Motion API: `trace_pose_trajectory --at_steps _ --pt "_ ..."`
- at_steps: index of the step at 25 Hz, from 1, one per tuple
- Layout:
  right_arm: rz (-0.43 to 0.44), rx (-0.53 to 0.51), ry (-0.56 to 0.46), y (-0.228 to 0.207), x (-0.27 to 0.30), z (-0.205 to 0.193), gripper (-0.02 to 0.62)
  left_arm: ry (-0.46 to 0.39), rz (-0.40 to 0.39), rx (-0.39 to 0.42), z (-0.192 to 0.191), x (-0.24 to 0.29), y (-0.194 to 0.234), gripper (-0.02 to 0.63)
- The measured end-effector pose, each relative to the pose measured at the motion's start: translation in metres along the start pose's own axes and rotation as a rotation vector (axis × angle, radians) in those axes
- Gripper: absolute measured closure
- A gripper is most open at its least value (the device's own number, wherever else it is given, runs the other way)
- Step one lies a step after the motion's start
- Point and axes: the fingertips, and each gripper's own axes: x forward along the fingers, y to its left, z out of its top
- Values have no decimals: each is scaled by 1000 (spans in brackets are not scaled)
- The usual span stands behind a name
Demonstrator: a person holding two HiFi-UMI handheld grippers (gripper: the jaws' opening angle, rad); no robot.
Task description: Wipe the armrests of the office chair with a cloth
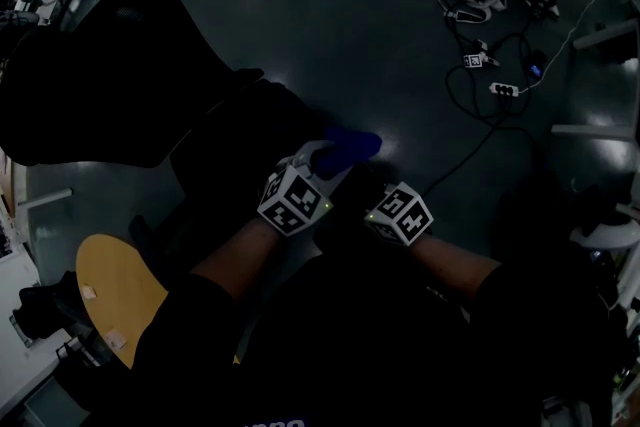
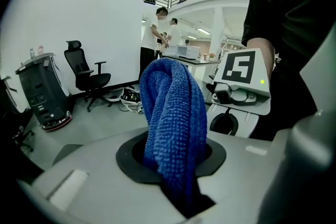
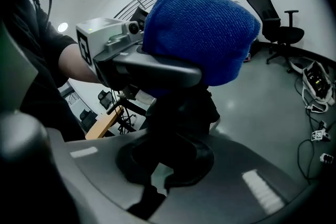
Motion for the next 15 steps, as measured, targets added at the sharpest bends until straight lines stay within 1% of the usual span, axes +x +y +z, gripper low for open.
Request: trace_pose_trajectory --at_steps 7,15 --pt "5 0 1 10 1 -6 591 -10 -46 -2 -1 0 -32 497" --pt "16 -20 32 21 -1 -11 591 -19 -74 -28 -7 -3 -64 497"
